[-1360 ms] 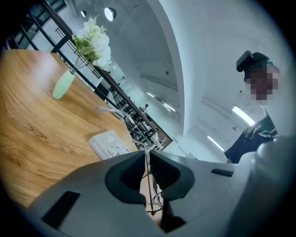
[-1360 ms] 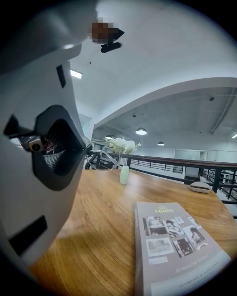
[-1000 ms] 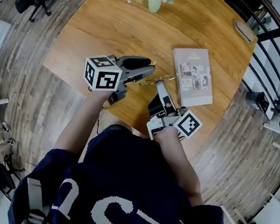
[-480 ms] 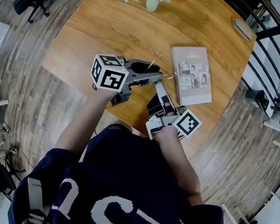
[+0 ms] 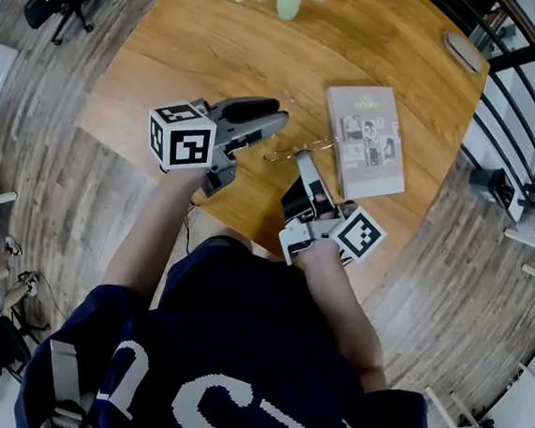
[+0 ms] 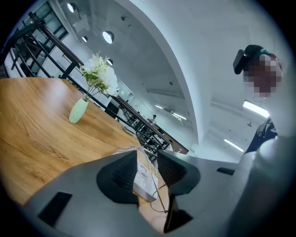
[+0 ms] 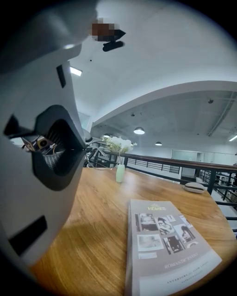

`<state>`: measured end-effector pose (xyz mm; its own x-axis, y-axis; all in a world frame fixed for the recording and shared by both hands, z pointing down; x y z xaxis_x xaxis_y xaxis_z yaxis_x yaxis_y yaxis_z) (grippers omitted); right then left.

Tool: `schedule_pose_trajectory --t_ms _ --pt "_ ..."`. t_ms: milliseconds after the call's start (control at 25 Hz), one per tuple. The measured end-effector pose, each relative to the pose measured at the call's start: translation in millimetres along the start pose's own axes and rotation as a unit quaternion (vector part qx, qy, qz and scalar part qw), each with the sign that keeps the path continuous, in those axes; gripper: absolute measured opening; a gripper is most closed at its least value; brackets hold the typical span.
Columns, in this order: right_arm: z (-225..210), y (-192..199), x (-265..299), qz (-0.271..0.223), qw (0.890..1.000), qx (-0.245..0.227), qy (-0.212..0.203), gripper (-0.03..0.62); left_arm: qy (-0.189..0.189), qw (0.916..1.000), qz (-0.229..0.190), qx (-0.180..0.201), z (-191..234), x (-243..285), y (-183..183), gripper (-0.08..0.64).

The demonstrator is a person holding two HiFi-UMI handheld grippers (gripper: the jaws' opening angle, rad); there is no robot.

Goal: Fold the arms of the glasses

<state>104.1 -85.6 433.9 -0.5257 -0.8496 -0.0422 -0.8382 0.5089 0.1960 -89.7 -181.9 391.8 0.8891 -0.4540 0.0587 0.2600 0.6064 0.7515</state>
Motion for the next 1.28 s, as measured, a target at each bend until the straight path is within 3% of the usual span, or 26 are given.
schedule_pose_trajectory --t_ms 200,280,440,680,800,880,1080,1280 --pt "1 0 0 0.0 1.0 -0.002 0.0 0.028 -0.004 0.9997 0.023 -0.012 1 -2 5 0.088" --pt "2 0 0 0.0 1.0 -0.003 -0.001 0.028 0.0 0.9994 0.032 -0.014 1 0 8 0.038" --pt "1 -1 0 0.002 1.0 -0.007 -0.001 0.028 0.026 0.9984 0.036 -0.035 -3 9 12 0.026" --pt "3 2 1 0.007 1.0 -0.006 -0.003 0.028 0.087 0.988 0.112 -0.063 -13 29 28 0.026" --pt "2 2 0 0.007 1.0 -0.005 0.0 0.028 0.091 0.9868 0.119 -0.062 -13 29 30 0.026" --pt "1 2 -2 0.004 1.0 -0.004 0.001 0.028 0.076 0.9903 0.107 -0.046 -12 26 28 0.033" --pt "3 0 -1 0.001 1.0 -0.007 0.001 0.028 -0.004 0.998 0.063 -0.003 0 6 15 0.134" --pt "4 0 0 0.003 1.0 -0.007 -0.002 0.028 -0.05 0.9987 0.005 0.004 15 -7 -8 0.156"
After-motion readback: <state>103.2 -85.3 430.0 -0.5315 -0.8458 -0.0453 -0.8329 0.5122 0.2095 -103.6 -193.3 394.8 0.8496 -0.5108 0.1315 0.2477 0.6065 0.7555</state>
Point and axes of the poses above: the fingertips, and each gripper's own axes: x forward along the fingers, z to its left, y out of its underside, the point moved 9 cm from there along -x, backward along the fingers, and after that the axes turned 7 degrees about -z, right-handed, at the moved point
